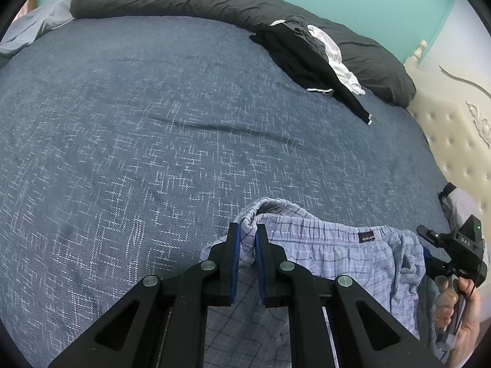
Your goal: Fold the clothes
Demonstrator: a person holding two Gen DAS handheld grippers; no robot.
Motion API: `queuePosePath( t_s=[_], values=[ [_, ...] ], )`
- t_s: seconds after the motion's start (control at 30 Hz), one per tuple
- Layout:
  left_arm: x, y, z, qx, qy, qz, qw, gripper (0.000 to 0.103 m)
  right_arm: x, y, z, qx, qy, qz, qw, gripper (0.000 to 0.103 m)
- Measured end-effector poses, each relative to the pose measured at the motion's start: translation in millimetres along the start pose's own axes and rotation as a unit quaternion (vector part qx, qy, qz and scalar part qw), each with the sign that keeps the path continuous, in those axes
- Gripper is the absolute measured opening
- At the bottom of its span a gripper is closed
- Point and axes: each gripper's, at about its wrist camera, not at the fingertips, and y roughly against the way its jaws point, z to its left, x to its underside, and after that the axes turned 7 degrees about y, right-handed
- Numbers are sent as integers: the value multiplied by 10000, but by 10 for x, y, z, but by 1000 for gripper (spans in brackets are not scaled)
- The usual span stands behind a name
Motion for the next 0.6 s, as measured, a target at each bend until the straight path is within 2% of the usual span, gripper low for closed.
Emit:
queuePosePath(
  t_s=[0.1, 0.2, 0.33, 0.47, 0.6],
  values=[
    [2, -4, -9, 4, -9, -2, 10000, 11, 26, -70, -34, 101, 69, 103, 9999, 34],
    [5, -4, -11, -1, -35, 5, 10000, 11, 43, -88, -48, 151, 156, 156, 9996, 25],
    [8, -13, -17, 2, -47, 16, 10000, 11, 78, -133, 105, 207, 579, 416, 9972, 24],
    [4, -14, -18, 4, -42, 17, 10000, 11, 188, -199, 524, 508, 1640, 772, 9821, 24],
    [-2, -2, -11, 8, -27, 1, 10000, 11, 341, -240, 784, 563, 2302, 1045, 9659, 24]
  ],
)
